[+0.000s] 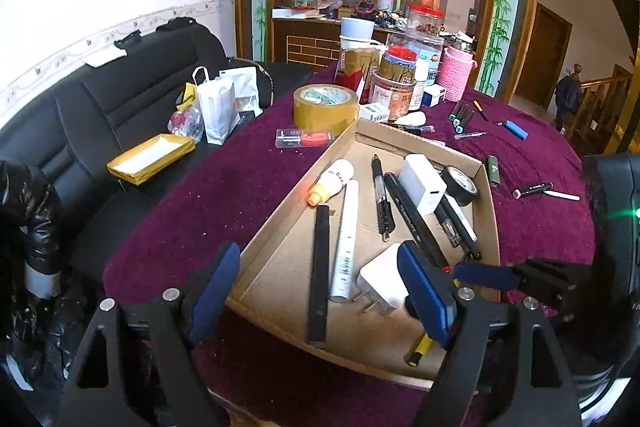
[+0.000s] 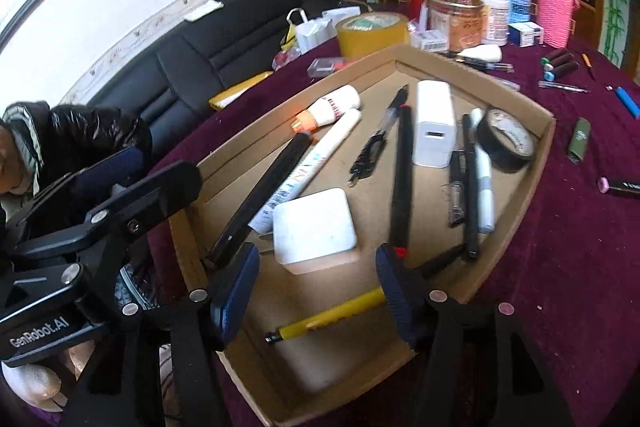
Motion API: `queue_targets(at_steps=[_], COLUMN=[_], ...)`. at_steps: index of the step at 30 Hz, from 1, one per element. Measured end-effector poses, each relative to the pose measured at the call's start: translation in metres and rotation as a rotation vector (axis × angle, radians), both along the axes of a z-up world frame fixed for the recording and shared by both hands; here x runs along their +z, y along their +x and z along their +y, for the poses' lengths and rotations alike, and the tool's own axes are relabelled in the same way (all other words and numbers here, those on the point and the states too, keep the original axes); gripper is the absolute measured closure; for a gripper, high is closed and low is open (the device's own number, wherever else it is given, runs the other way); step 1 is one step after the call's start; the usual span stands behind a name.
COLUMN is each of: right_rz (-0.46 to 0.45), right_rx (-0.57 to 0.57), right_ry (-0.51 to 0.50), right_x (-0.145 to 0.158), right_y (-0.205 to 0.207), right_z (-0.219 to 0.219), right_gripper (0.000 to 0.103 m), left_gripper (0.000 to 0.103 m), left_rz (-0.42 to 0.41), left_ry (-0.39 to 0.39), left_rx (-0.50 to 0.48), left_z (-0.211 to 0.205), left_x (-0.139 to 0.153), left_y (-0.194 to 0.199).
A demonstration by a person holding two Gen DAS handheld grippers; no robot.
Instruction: Organize rigid objects
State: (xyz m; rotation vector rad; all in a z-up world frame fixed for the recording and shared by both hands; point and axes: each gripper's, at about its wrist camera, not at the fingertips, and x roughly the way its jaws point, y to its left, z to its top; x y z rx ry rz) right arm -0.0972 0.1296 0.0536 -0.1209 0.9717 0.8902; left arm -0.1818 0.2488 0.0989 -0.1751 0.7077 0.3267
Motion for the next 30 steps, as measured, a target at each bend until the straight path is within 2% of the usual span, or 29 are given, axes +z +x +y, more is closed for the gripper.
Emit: queue_targets(at_steps=[4,8,23,30], right_rz=[-0.003,-0.002,0.033,0.019], right_rx=[-0.049,-0.103,-0.322,-0.374], right_ry=[0.03,0.06,0.129,0.122], right_x=[0.005,0.009,-0.002,-0.011], right_y=[0.001,0.003,0.026,0.032], right_z=[-0.026,-0.054,-0.175,-0.203], right_gripper=[0.036,0.031,0.03,0.031], left_gripper=[0.023,0.022,0.018,0.018], left_rz=[-0.003,-0.003,0.02,0.017], left_ry=[0.028,0.062,0.2,0.267], left_rx=[-0.012,-0.03,-0.134,-0.14], left_z=[-0.013,-0.028,-0.103,-0.128], left_x=[0.006,0.011,0.016,0.016], left_y=[-0.004,-0.006,0.005,0.012])
